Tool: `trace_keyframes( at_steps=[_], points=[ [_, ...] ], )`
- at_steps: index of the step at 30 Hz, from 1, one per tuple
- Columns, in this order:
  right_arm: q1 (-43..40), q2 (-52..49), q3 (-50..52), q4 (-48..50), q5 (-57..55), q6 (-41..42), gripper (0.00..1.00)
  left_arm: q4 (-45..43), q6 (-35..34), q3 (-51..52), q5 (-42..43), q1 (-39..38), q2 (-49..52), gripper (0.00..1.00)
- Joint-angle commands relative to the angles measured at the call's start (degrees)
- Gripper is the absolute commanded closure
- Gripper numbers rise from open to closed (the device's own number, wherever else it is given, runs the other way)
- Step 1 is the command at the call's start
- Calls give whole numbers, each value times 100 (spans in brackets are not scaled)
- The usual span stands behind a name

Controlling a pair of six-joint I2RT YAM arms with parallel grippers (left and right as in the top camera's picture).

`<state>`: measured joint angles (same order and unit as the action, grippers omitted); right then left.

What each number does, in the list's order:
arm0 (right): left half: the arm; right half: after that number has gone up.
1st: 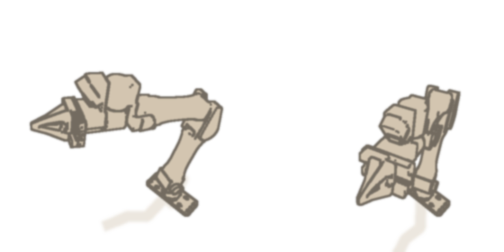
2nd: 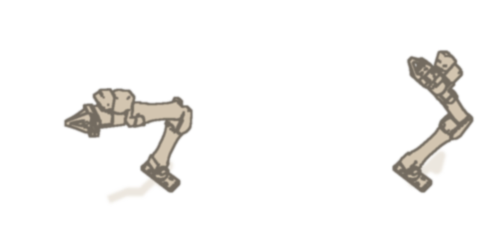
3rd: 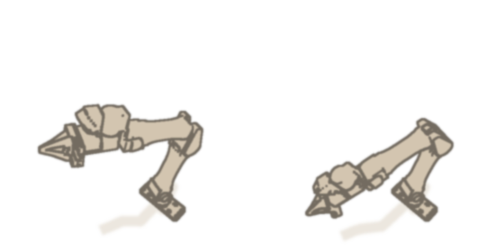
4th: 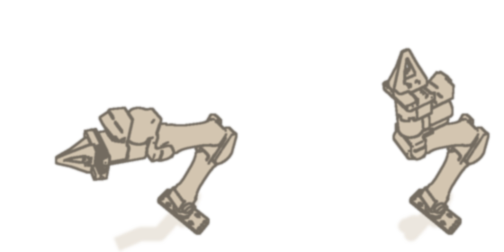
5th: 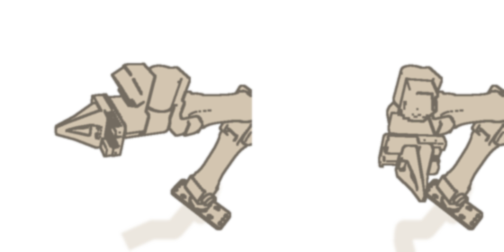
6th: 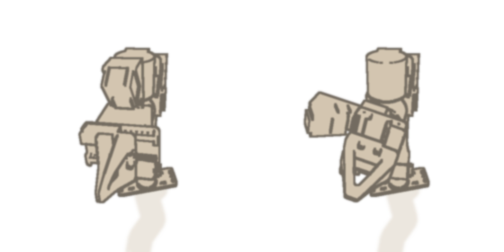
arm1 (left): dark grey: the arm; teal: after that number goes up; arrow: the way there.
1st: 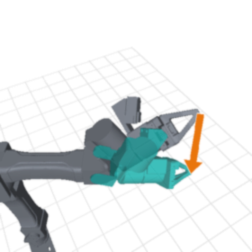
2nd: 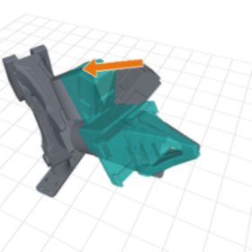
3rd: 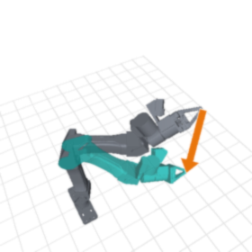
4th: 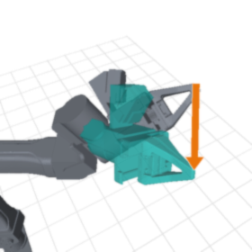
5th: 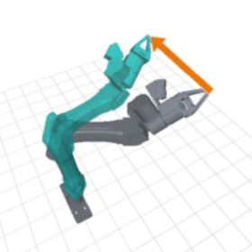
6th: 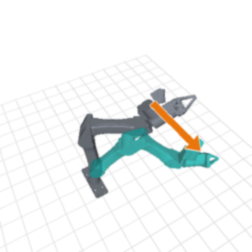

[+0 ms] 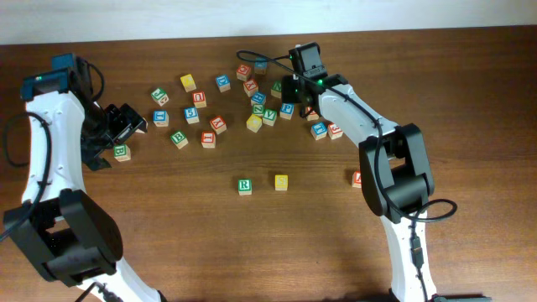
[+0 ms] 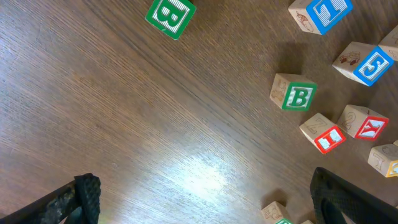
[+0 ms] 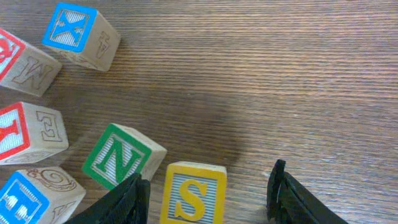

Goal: Spell out RSS

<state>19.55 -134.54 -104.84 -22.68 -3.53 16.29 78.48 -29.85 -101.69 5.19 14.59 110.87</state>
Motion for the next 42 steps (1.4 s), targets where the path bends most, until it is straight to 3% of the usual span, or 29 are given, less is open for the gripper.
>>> trace_keyframes(
  at_steps=[1,7,10,15,18,20,24,26,28,32,36,40,42],
  points=[
    [26,-98,44,-20,-153,22,46,4,-55,-68,-4,15,-122,1],
    [31,-284,46,273,-146,-107,46,4,-55,-68,-4,20,-122,1],
    [31,-291,46,350,-149,-107,70,7,-55,-68,-4,22,-122,1],
    [24,-131,33,391,-149,-105,75,4,-55,-68,-4,22,-122,1],
    [-28,678,-2,184,-149,-107,75,4,-55,-68,-4,20,-122,1],
    [-170,1740,-2,-673,-151,-109,75,4,-55,-68,-4,22,-122,1],
    [-227,3707,-2,-3552,-17,-105,75,4,-55,-68,-4,20,-122,1],
    [-227,3960,7,-5141,531,-105,74,4,-55,-68,-4,22,-122,1],
    [-225,3891,431,-5574,715,-90,74,4,-55,-68,-4,20,-122,1],
    [52,3860,2518,-4074,1086,278,73,4,-55,-68,-4,20,-122,1],
    [715,3790,4433,-1574,1060,957,71,4,-55,-68,-4,22,-122,1],
    [922,3366,4623,-828,776,1123,70,4,-55,-68,-4,20,-122,1],
    [920,3392,4478,-885,649,1108,64,4,-55,-68,-4,22,-122,1]
  ],
)
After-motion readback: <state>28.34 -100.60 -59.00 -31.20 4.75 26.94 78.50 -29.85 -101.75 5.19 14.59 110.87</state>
